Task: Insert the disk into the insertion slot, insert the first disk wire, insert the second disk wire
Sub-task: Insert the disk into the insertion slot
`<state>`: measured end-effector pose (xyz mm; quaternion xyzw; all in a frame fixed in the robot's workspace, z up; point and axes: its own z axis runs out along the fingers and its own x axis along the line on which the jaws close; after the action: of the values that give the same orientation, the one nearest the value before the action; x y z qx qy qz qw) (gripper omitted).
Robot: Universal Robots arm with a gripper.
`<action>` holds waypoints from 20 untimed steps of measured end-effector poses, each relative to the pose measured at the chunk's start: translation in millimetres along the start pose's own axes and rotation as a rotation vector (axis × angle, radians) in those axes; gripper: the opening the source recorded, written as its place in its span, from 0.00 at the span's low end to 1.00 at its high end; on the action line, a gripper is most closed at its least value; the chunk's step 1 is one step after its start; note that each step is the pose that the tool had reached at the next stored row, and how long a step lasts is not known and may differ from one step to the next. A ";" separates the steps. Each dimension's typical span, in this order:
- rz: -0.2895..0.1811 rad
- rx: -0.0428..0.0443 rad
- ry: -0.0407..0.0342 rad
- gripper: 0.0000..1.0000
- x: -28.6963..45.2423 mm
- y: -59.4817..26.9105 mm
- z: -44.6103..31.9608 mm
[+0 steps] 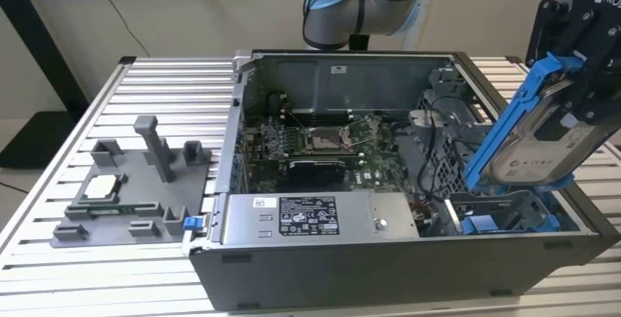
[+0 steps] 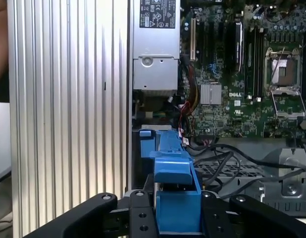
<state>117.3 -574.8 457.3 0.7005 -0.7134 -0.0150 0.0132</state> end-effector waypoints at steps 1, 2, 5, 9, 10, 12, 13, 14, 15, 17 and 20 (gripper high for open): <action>0.000 0.0000 -0.0006 0.00 0.0 -0.1 1.8; 0.000 -0.0001 -0.0014 0.00 0.0 -0.2 3.6; 0.001 -0.0001 -0.0049 0.00 0.0 -0.9 9.1; 0.007 -0.0002 -0.0115 0.00 0.0 -1.7 16.0; 0.009 -0.0002 -0.0142 0.00 0.0 -1.9 17.6; 0.010 -0.0004 -0.0185 0.00 -0.1 -2.8 20.4; 0.011 -0.0004 -0.0203 0.00 0.0 -3.2 21.9; 0.012 -0.0004 -0.0222 0.00 0.0 -3.7 23.5; 0.012 -0.0005 -0.0238 0.00 -0.1 -4.4 25.1; 0.014 -0.0005 -0.0261 0.00 -0.1 -6.0 28.7; 0.015 -0.0005 -0.0274 0.00 -0.1 -9.1 33.0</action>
<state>125.0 -574.8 424.0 0.6947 -0.7188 -0.0247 0.0037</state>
